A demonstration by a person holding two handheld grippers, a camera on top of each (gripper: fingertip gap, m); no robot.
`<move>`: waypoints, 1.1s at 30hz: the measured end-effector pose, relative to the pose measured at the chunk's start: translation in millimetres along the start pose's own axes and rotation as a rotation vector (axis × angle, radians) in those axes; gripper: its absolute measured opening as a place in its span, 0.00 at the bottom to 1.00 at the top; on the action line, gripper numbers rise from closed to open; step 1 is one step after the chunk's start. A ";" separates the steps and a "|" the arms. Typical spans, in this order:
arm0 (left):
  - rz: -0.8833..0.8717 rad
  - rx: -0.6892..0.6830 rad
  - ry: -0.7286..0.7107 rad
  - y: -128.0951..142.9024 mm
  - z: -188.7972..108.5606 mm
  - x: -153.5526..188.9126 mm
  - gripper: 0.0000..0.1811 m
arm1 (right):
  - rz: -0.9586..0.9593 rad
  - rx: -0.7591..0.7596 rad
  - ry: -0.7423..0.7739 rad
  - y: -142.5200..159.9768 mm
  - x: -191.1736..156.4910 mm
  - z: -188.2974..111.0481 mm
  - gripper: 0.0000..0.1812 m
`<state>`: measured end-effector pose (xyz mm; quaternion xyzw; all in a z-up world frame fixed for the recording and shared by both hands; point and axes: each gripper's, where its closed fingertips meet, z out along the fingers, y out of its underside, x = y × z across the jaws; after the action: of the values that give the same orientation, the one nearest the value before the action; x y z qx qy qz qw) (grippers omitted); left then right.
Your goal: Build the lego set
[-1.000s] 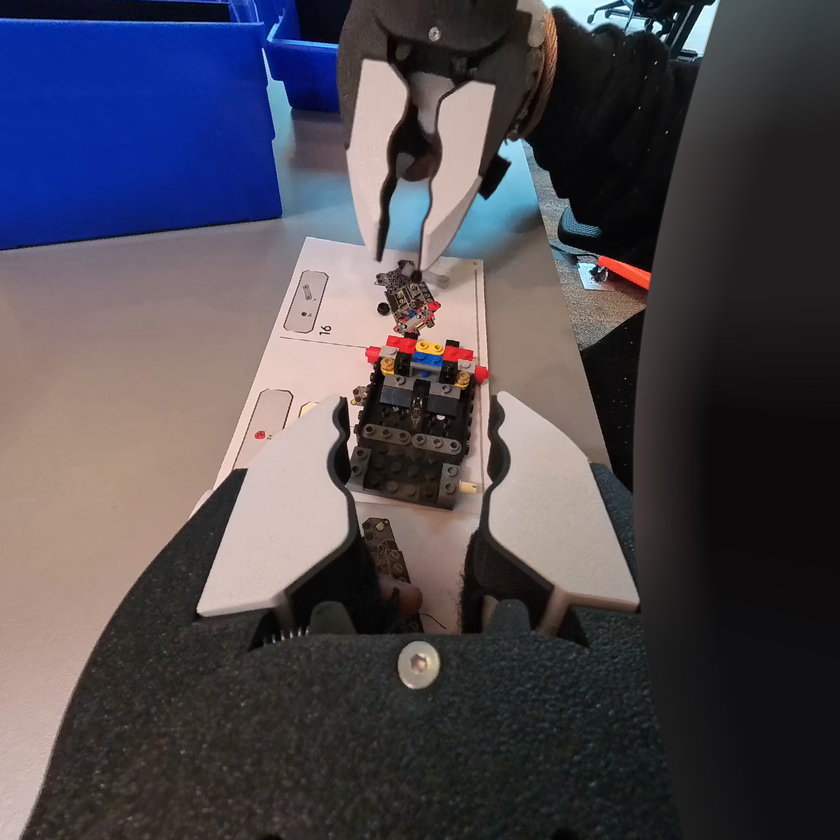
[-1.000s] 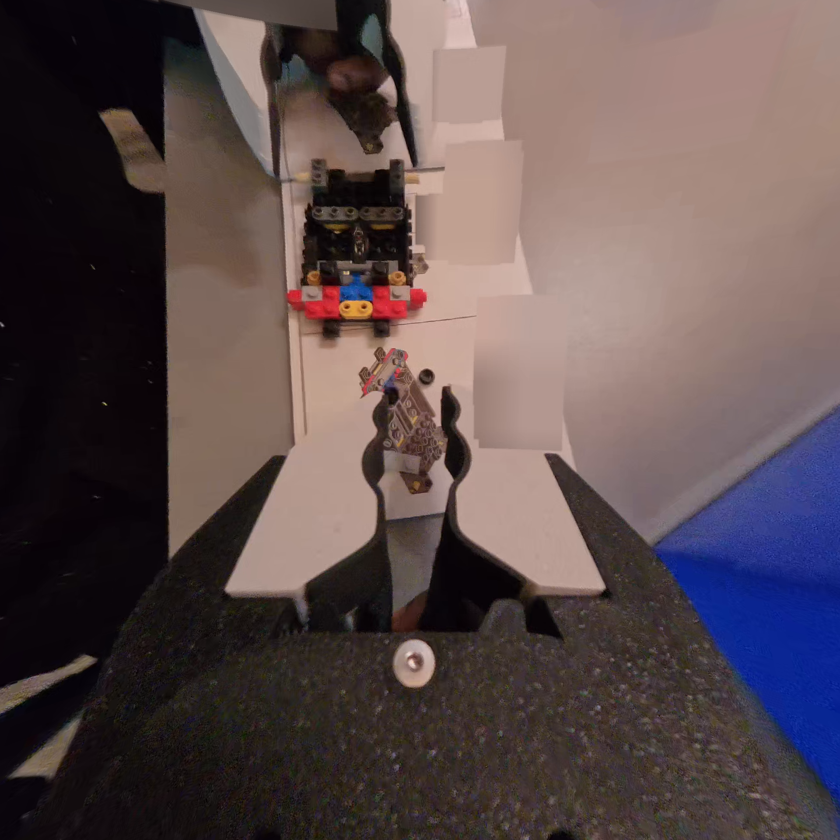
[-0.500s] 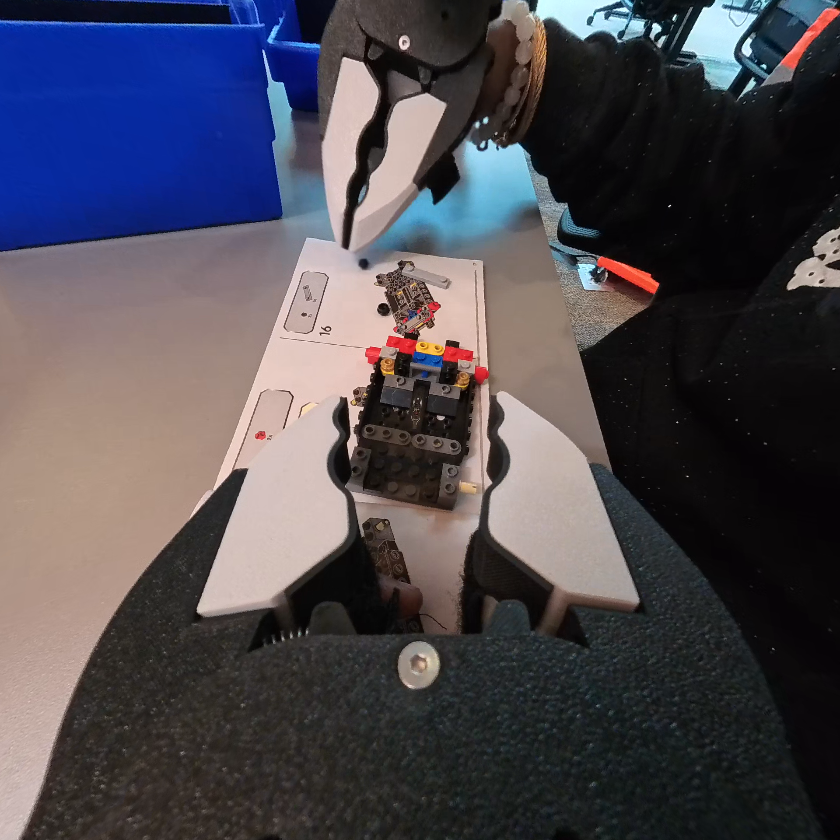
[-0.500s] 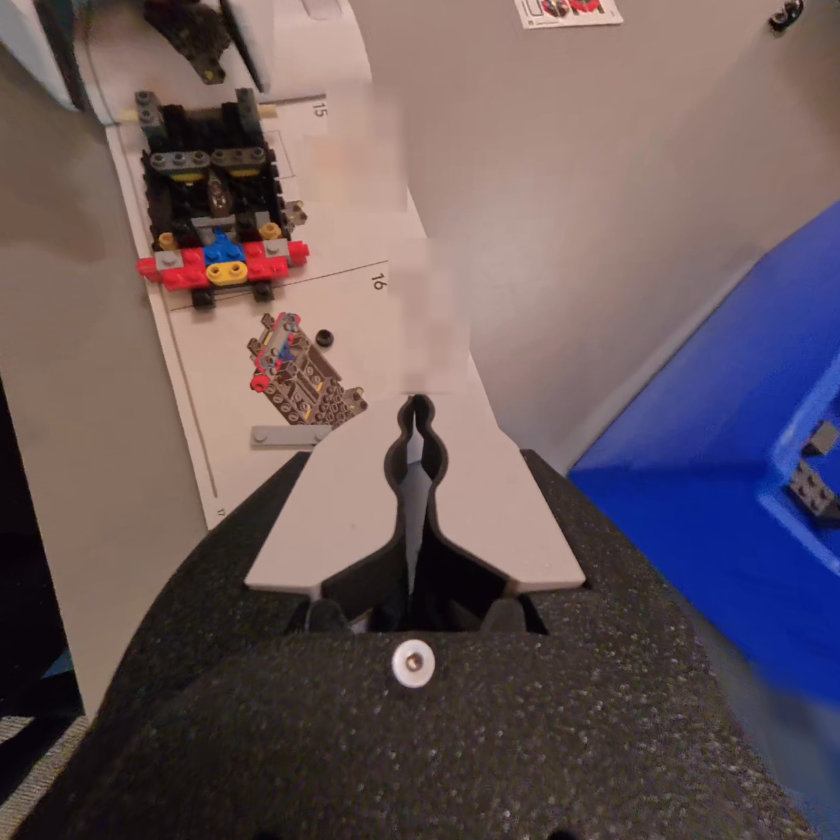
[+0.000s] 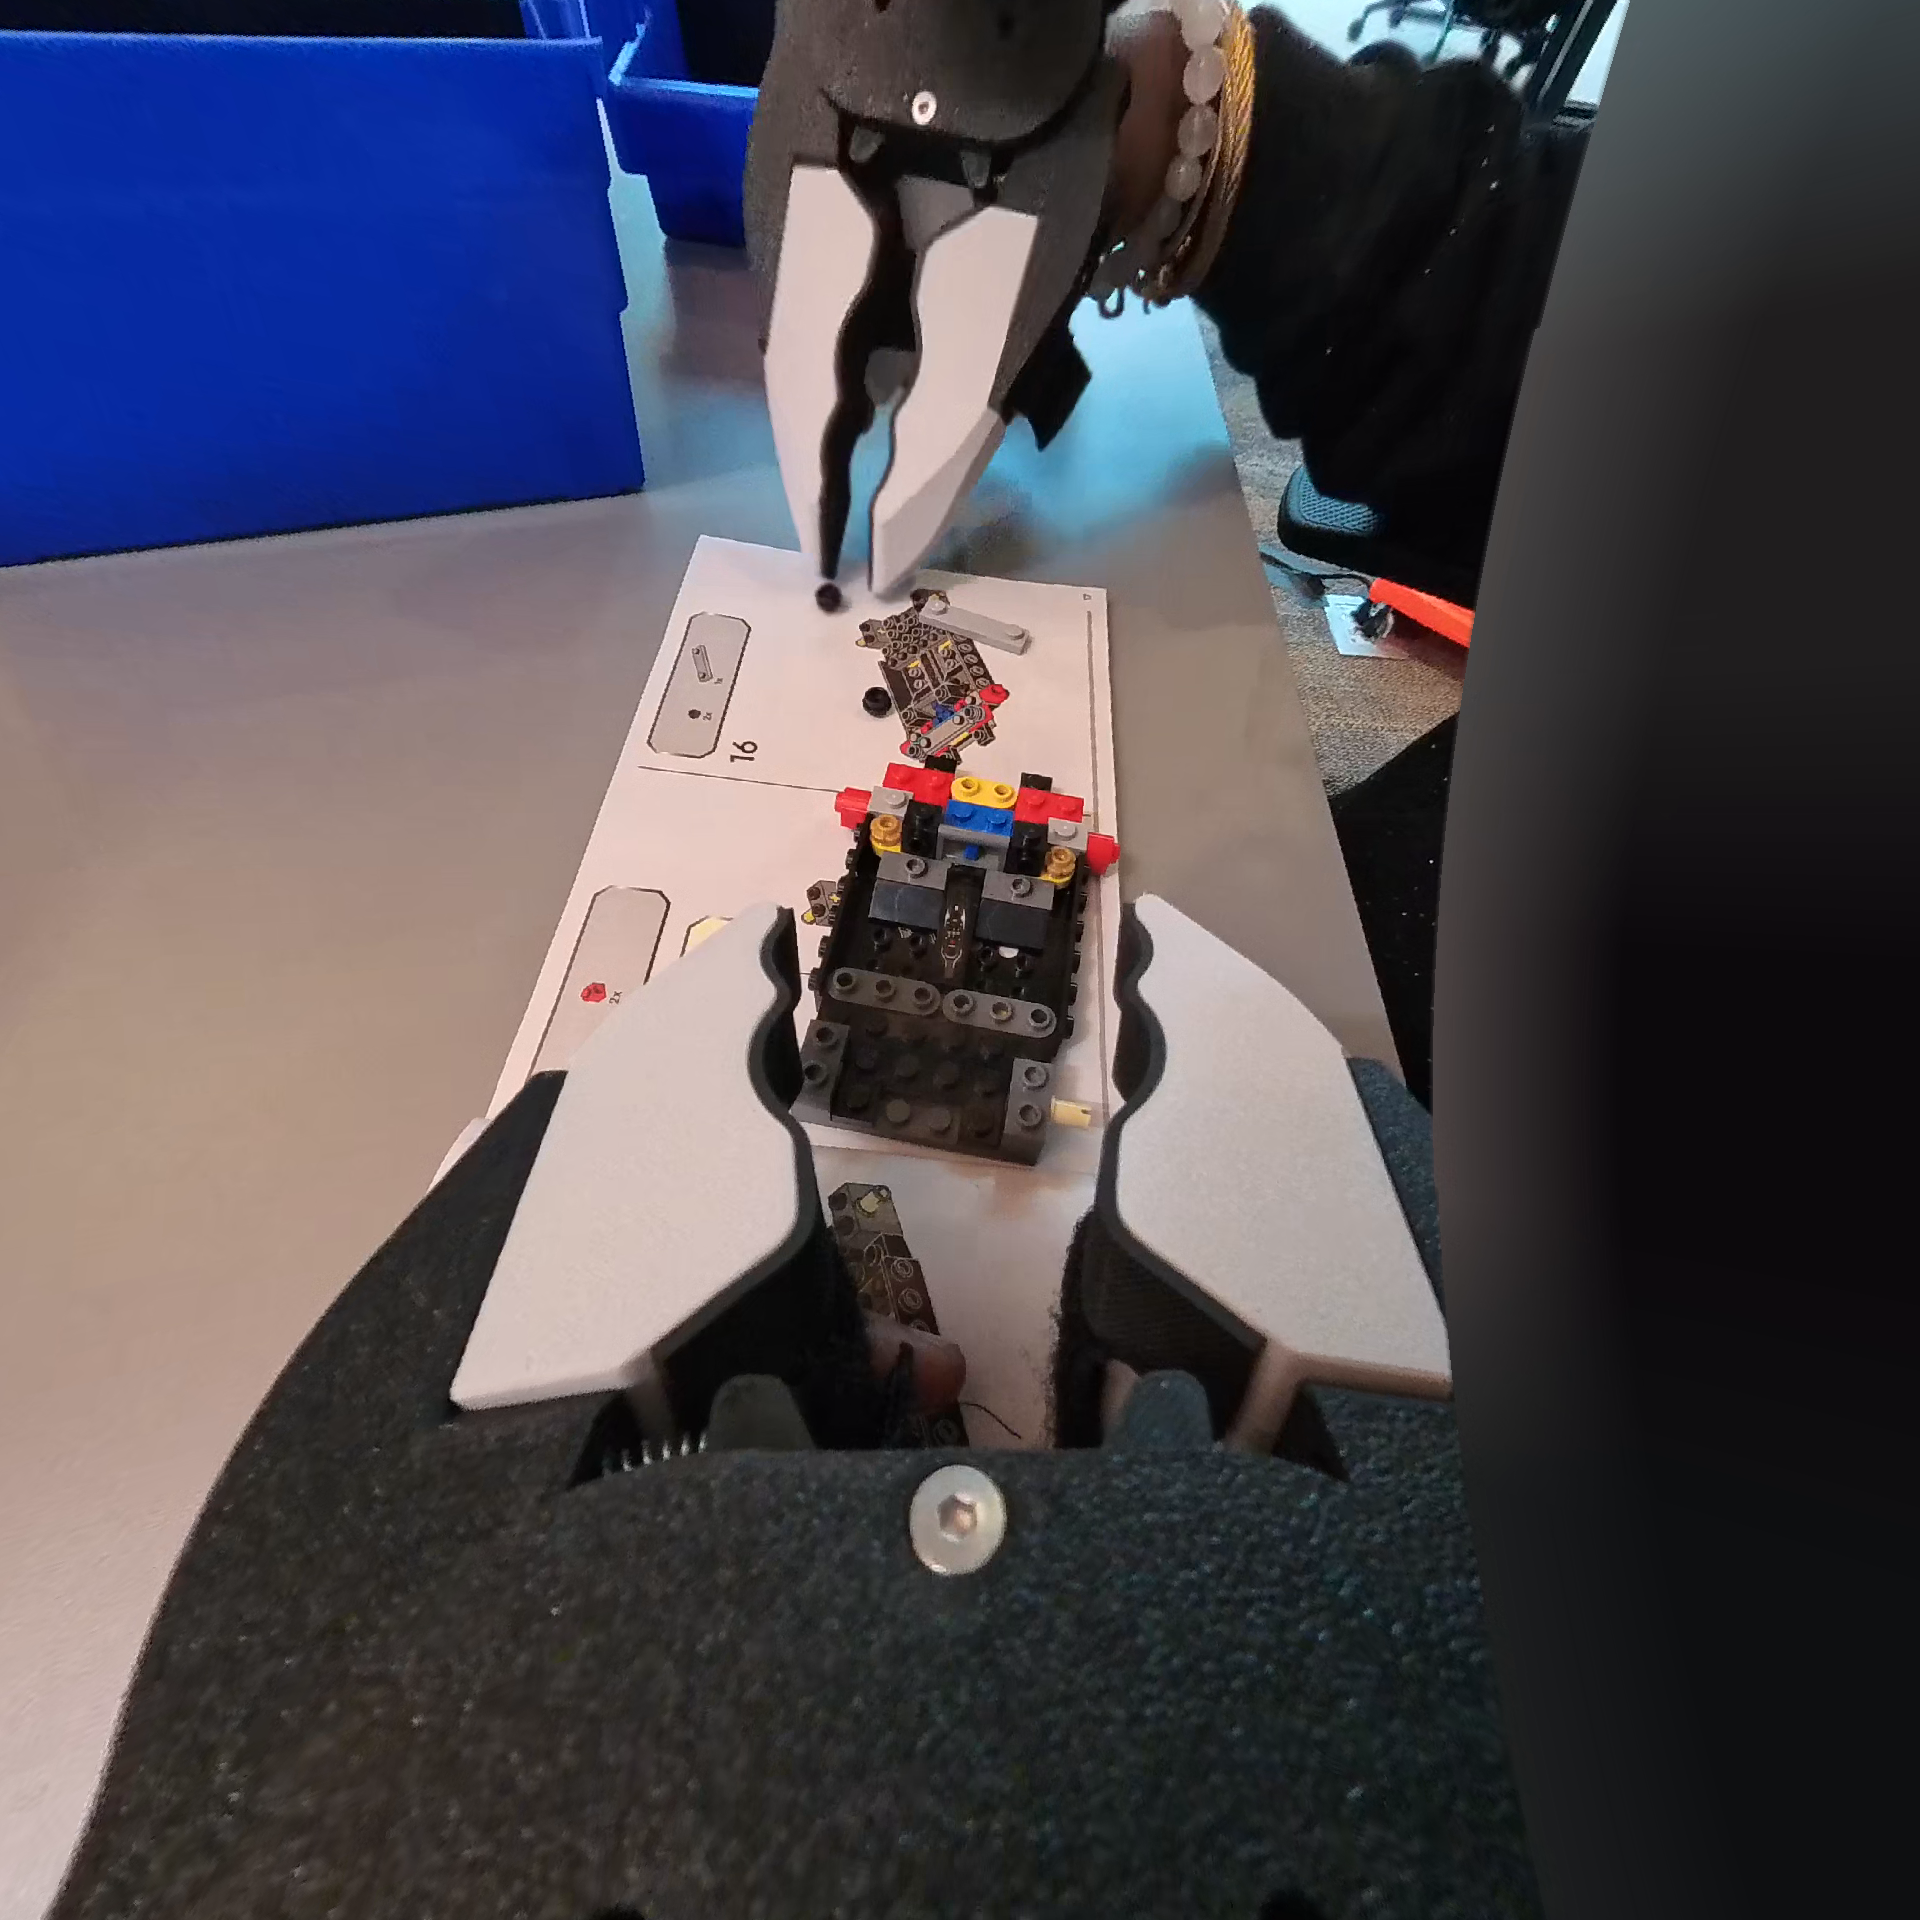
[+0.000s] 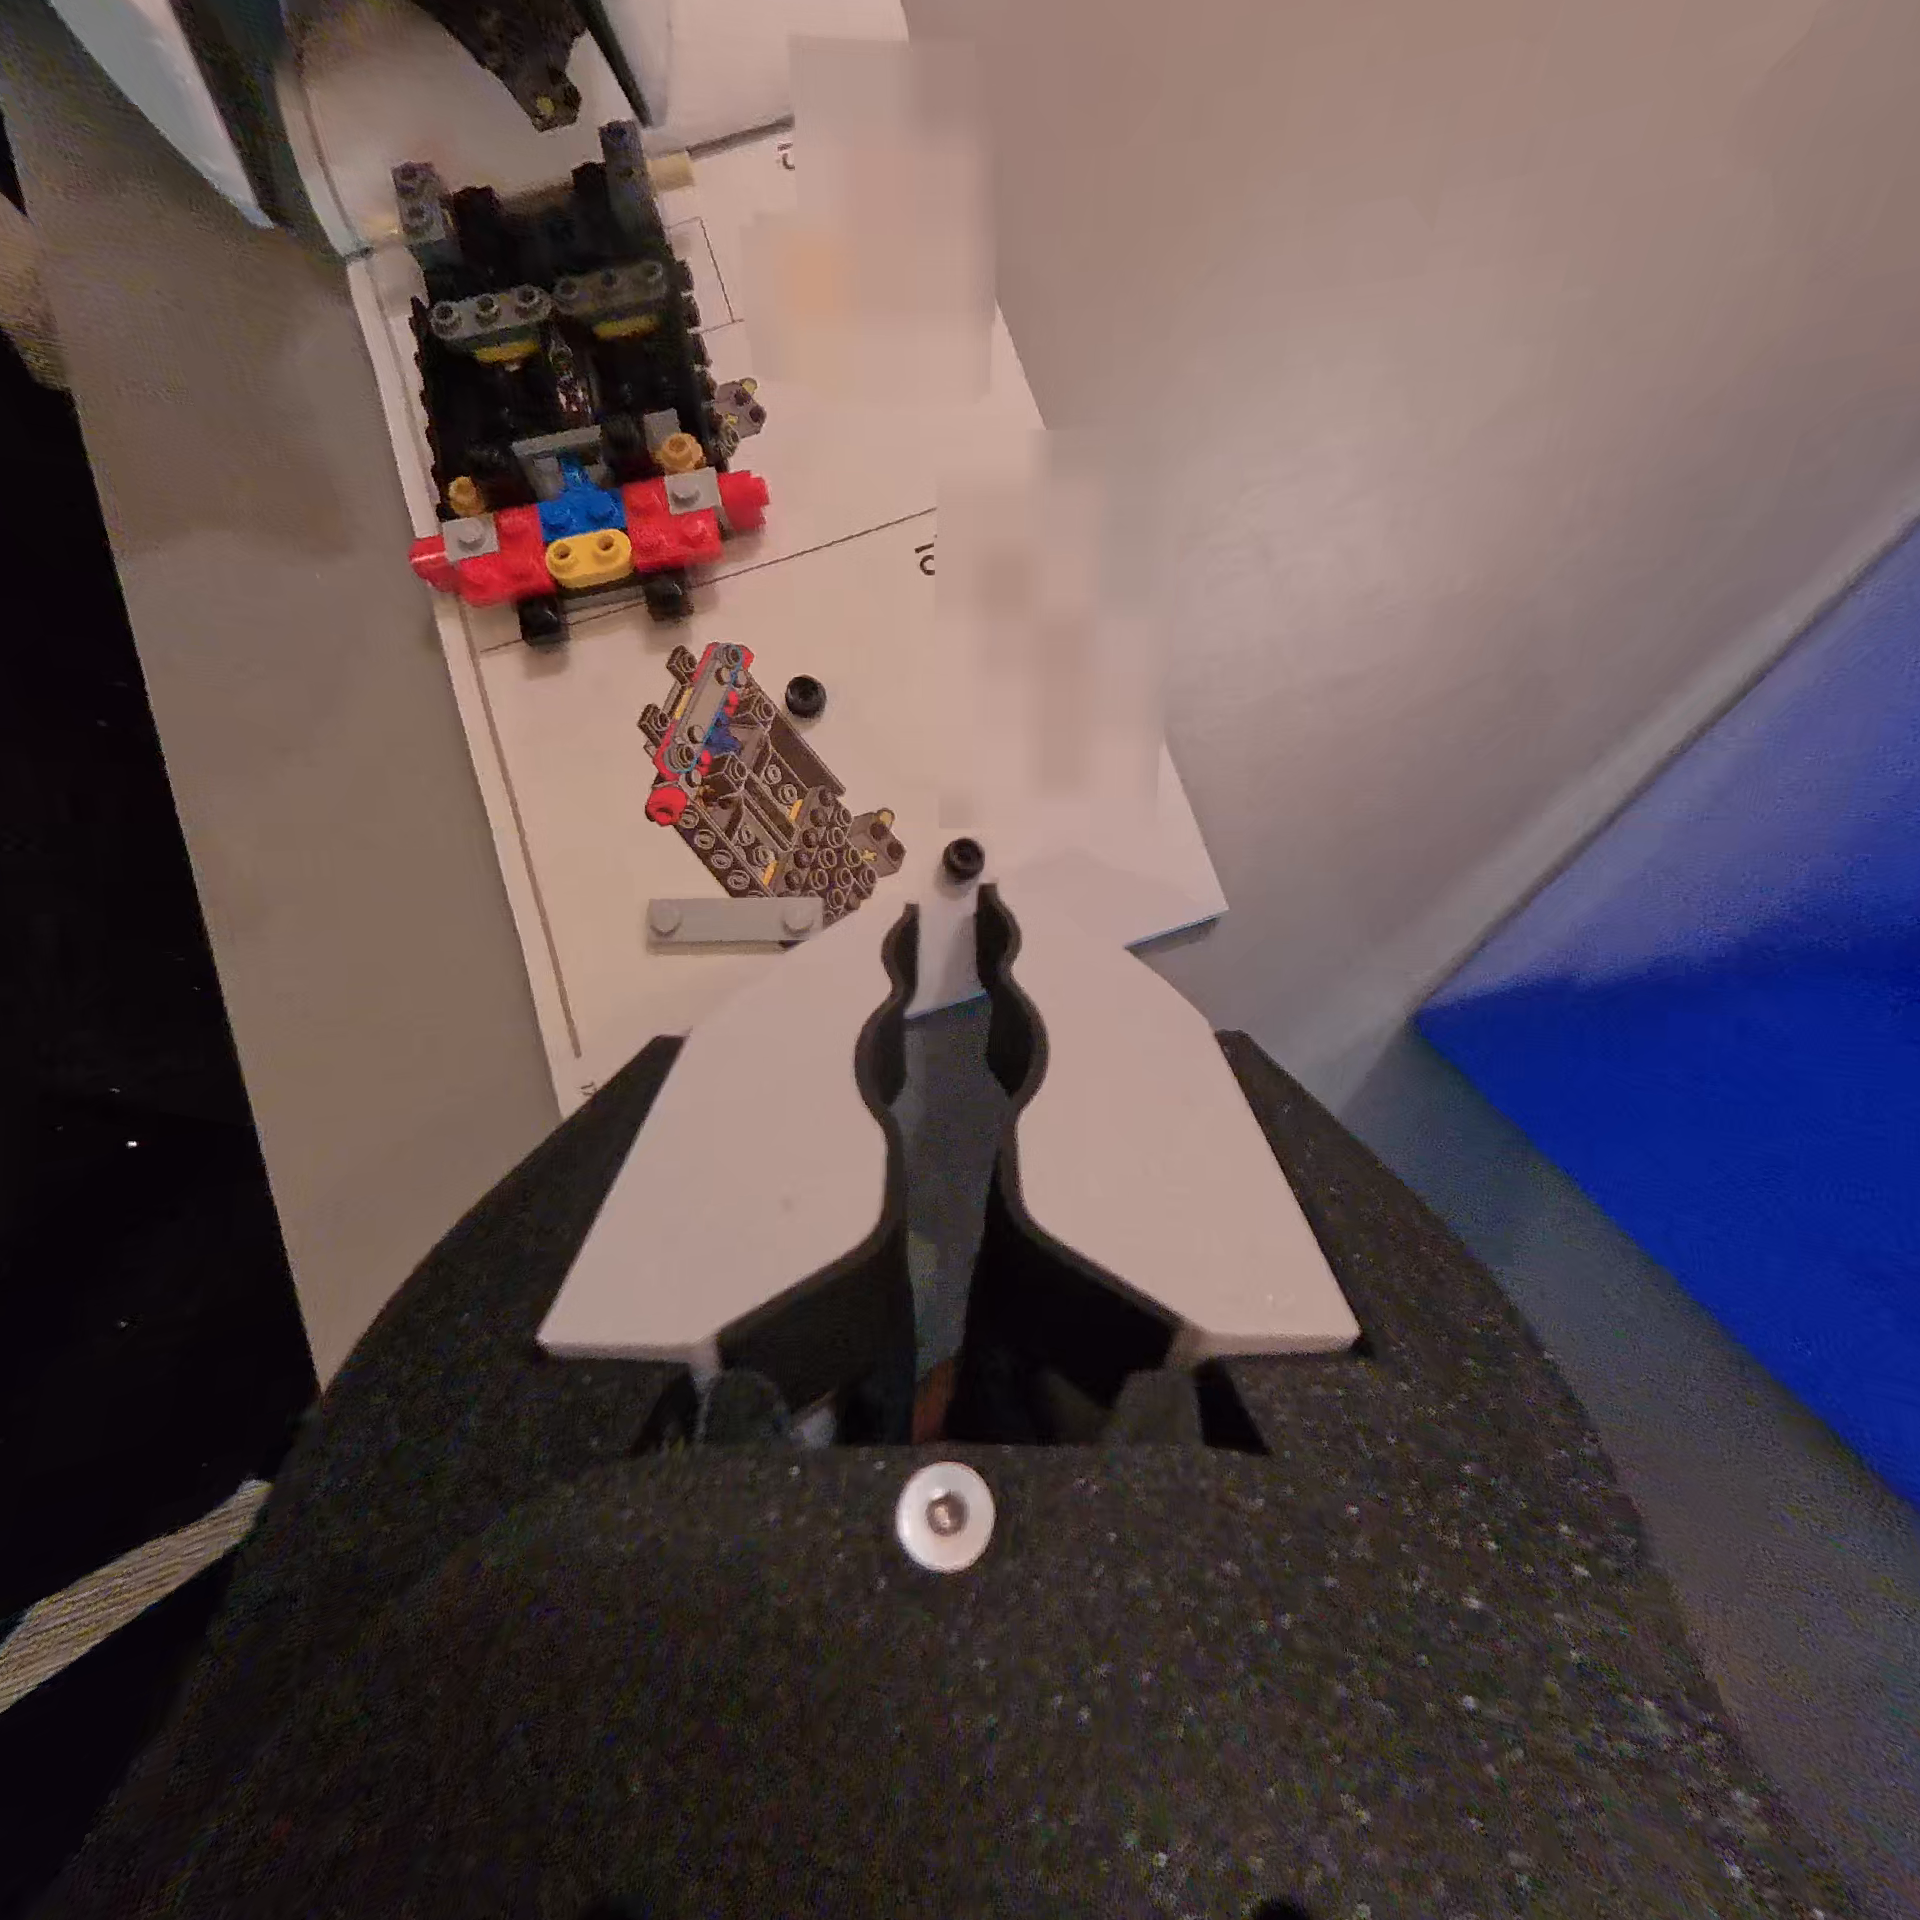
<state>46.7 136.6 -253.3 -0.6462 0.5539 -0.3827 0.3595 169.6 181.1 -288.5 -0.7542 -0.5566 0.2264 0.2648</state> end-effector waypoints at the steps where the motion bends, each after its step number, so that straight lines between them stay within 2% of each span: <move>1: 0.001 0.000 0.000 -0.1 -0.1 0.0 0.32 | 0.013 -0.003 -0.009 0.9 -0.2 1.0 0.08; 11: 0.000 -0.002 0.001 0.0 -0.1 0.3 0.32 | -0.051 0.036 0.014 -8.9 -1.0 7.3 0.00; 17: -0.004 0.006 0.000 -0.9 -0.9 -0.1 0.32 | -0.084 0.038 0.020 -12.9 -3.5 8.6 0.01; 20: -0.001 0.009 -0.006 -1.4 -1.2 -0.4 0.32 | -0.101 0.030 0.039 -9.8 -1.5 3.5 0.07; 26: 0.018 -0.005 -0.013 0.3 0.1 0.6 0.32 | -0.094 0.058 0.030 -14.3 -2.7 8.1 0.07; 30: 0.028 -0.001 -0.019 -0.1 -0.3 1.0 0.31 | -0.095 0.057 0.027 -14.3 -2.5 12.5 0.02; 33: 0.087 0.075 -0.088 -11.4 -3.5 -4.5 0.28 | -0.105 0.149 0.039 -28.3 -2.4 6.3 0.02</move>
<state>48.1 142.3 -242.0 -0.6236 0.5505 -0.3585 0.4238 144.5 186.6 -274.7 -0.7065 -0.5716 0.2382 0.3427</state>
